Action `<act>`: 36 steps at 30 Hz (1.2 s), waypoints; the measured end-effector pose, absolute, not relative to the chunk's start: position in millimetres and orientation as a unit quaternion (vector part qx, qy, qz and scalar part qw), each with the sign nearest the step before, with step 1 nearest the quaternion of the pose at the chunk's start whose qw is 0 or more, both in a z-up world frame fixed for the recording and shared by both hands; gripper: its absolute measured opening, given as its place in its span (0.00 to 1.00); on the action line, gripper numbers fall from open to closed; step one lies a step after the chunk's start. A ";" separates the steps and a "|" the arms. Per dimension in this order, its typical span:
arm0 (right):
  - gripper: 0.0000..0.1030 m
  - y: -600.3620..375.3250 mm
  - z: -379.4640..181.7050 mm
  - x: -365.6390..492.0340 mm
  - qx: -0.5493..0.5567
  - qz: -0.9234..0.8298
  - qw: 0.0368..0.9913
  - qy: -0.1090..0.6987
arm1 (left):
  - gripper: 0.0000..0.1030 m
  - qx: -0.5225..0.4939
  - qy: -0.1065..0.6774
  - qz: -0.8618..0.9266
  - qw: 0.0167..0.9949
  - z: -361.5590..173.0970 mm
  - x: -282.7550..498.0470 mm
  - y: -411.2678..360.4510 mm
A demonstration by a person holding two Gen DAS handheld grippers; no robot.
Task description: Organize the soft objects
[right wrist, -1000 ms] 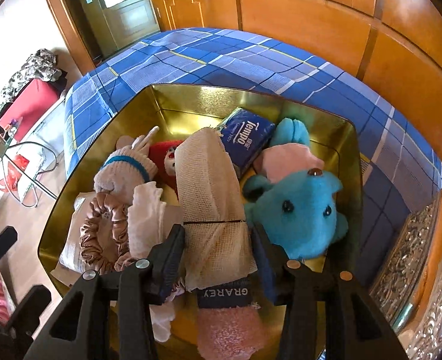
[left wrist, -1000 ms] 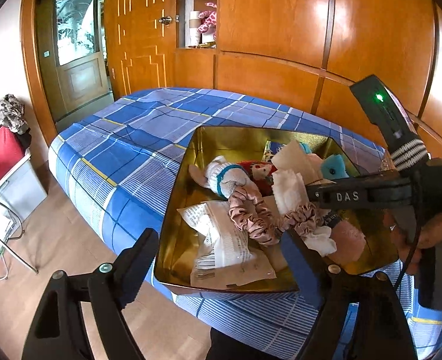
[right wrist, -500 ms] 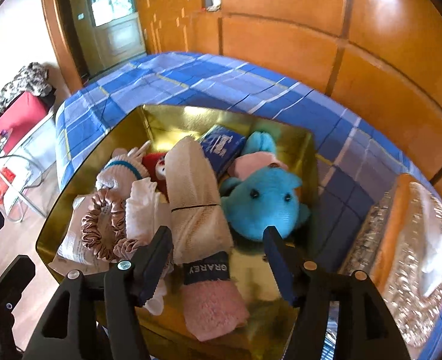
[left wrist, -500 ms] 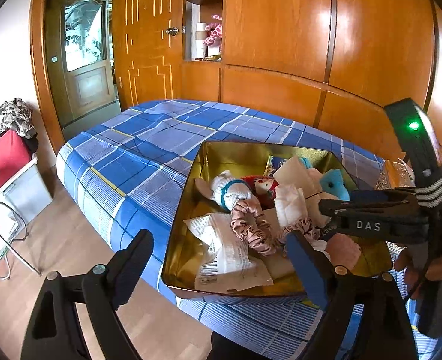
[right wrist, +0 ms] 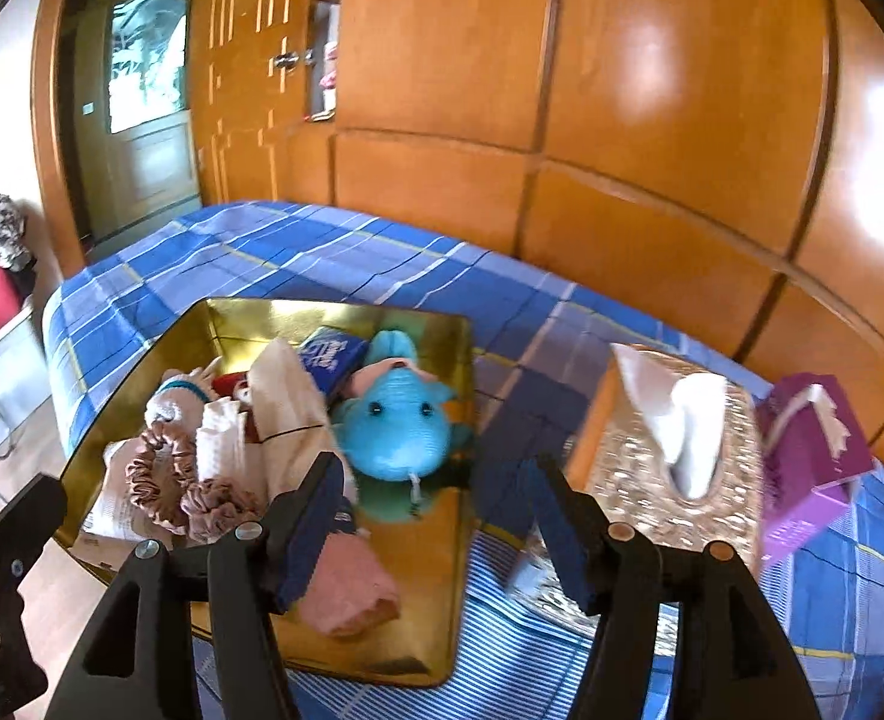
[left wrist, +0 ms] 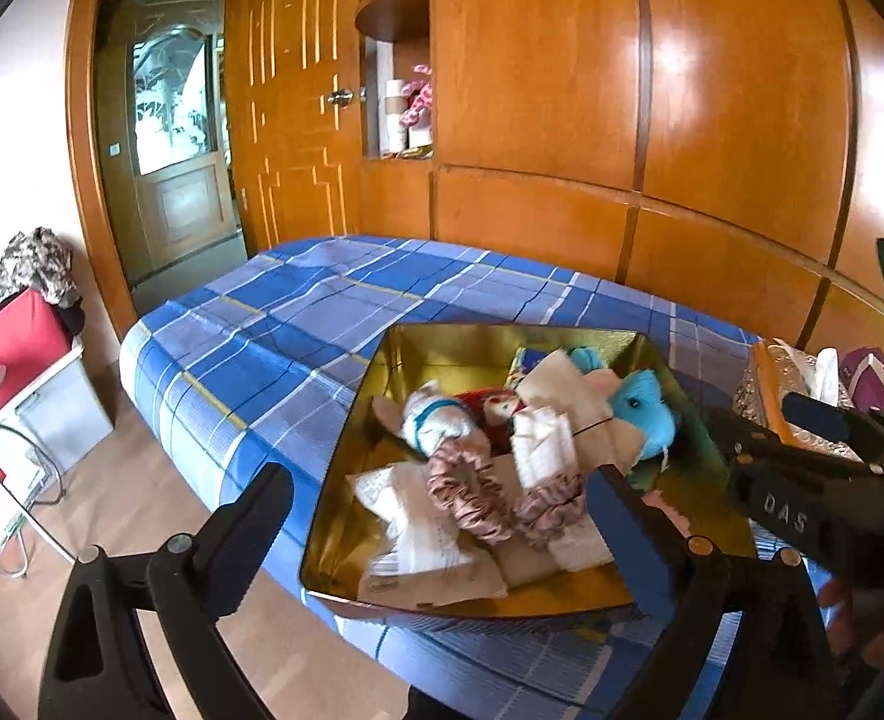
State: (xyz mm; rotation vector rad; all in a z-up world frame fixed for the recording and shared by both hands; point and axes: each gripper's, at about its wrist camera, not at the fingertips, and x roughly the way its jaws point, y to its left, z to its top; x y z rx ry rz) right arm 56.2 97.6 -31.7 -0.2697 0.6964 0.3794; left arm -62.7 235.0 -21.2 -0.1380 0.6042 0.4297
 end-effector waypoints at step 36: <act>0.62 87.3 -31.5 41.9 -0.113 0.174 0.921 0.329 | 0.97 -0.059 0.300 0.204 0.930 -27.1 -60.4 227.1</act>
